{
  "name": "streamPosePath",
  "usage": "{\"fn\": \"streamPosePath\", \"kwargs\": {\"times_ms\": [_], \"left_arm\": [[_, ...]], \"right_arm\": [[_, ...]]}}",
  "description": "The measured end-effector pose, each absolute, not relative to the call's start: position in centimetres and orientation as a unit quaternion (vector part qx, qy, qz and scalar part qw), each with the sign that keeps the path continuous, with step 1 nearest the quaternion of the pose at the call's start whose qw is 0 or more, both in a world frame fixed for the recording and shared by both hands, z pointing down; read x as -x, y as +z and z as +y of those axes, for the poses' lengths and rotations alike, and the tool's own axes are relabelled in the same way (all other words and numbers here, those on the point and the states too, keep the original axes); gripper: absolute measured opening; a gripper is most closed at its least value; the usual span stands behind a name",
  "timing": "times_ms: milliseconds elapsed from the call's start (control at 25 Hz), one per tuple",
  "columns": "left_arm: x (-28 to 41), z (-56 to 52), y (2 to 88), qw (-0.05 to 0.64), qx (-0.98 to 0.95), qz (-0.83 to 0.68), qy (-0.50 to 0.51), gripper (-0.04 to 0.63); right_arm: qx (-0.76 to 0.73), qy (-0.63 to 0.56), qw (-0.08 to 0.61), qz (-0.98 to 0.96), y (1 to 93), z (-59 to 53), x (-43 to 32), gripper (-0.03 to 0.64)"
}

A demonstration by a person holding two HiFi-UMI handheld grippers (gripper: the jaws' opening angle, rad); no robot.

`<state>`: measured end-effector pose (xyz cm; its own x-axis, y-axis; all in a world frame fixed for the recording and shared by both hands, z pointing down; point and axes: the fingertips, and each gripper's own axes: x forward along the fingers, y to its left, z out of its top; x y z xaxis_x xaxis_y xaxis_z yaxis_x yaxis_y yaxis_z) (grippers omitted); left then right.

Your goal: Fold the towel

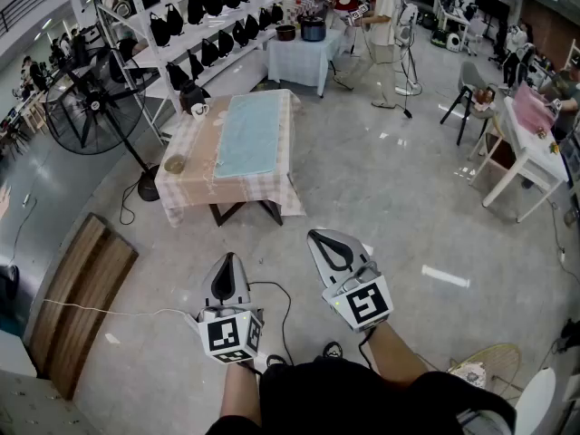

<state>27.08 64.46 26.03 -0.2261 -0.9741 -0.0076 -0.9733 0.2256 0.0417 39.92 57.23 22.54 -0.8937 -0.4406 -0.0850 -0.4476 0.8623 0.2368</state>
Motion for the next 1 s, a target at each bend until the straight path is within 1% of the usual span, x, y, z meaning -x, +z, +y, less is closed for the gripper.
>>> {"fn": "streamPosePath", "kwargs": {"times_ms": [240, 600, 640, 720, 800, 880, 1000], "left_arm": [[-28.3, 64.6, 26.6, 0.024, -0.624, -0.781, -0.011, 0.005], [-31.0, 62.6, 29.9, 0.063, -0.640, -0.765, -0.013, 0.006], [-31.4, 62.3, 30.3, 0.069, -0.639, -0.766, -0.017, 0.024], [-32.2, 61.7, 31.0, 0.077, -0.634, -0.769, -0.027, 0.140], [-33.0, 61.1, 32.0, 0.085, -0.628, -0.773, -0.026, 0.198], [-33.8, 60.6, 33.0, 0.096, -0.630, -0.771, -0.016, 0.224], [-33.9, 60.1, 33.8, 0.109, -0.633, -0.766, -0.002, 0.229]], "right_arm": [[0.222, 0.100, 0.011, 0.970, 23.3, 57.4, -40.8, 0.002], [0.214, 0.076, -0.020, 0.974, 26.8, 55.7, -43.2, 0.003], [0.214, 0.069, -0.025, 0.974, 27.2, 55.4, -43.8, 0.011], [0.205, 0.067, -0.032, 0.976, 28.0, 54.8, -44.7, 0.068], [0.199, 0.063, -0.040, 0.977, 29.1, 54.1, -45.7, 0.116], [0.198, 0.049, -0.054, 0.977, 30.4, 53.4, -46.5, 0.161], [0.192, 0.029, -0.069, 0.979, 32.2, 52.8, -46.6, 0.187]]}}
